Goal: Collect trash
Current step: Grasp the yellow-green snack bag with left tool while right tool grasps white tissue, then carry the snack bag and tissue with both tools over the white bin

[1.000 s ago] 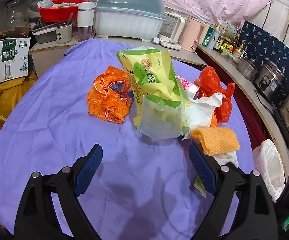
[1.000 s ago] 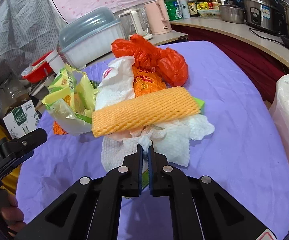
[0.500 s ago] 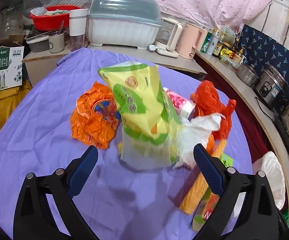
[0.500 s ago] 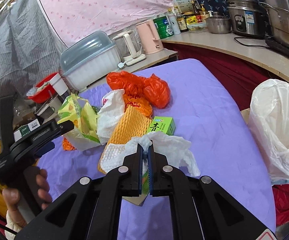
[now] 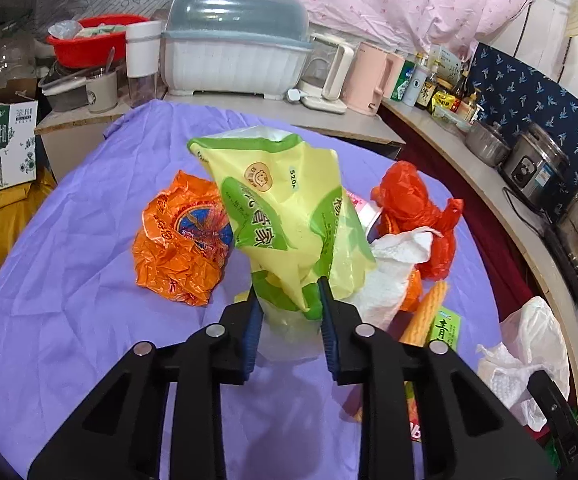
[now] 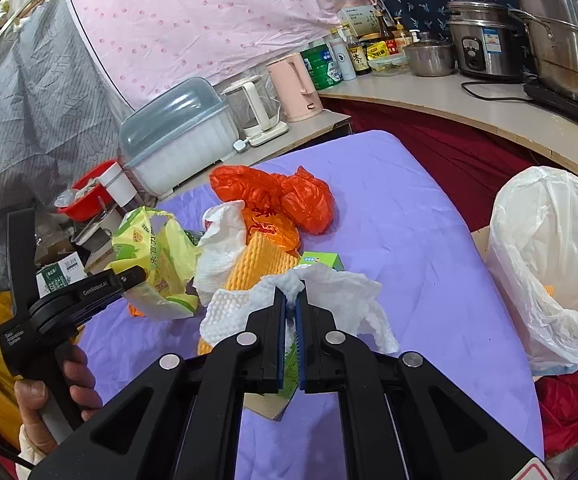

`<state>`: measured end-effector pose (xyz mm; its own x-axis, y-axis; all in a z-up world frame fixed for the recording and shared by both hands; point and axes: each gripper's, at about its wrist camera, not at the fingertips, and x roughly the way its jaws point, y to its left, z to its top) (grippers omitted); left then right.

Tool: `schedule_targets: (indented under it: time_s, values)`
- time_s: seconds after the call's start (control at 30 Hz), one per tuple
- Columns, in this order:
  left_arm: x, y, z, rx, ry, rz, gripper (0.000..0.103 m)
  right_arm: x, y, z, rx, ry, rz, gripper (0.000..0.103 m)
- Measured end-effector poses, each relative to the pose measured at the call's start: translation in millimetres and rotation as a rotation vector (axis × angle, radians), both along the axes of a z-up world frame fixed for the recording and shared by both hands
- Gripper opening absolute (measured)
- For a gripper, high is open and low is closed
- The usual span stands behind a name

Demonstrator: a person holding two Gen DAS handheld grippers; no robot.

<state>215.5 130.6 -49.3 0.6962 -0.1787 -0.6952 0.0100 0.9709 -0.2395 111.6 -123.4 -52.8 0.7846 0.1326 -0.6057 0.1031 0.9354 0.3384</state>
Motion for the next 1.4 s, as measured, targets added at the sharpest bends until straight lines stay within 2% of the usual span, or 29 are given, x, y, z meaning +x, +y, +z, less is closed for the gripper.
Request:
schedule_targets:
  time_s: [0.37, 0.5, 0.7, 1.03, 1.4]
  values:
    - [-50, -12, 57, -0.024, -0.113, -0.051, 0.021, -29, -14, 39, -0.002, -0.1, -0.027, 0.005]
    - [-69, -30, 81, -0.035, -0.155, -0.1, 0.021, -43, -28, 53, 0.0, -0.136, -0.052, 0.005]
    - [-92, -69, 100, -0.028, -0.189, -0.186, 0.021, -65, -57, 68, -0.005, -0.178, -0.104, 0.005]
    - [-120, -156, 104, -0.015, -0.18, -0.364, 0.021, -99, -126, 77, -0.024, -0.209, -0.229, 0.005]
    - [-127, -256, 89, 0.005, -0.134, -0.544, 0.021, -114, -206, 61, -0.043, -0.166, -0.356, 0.005]
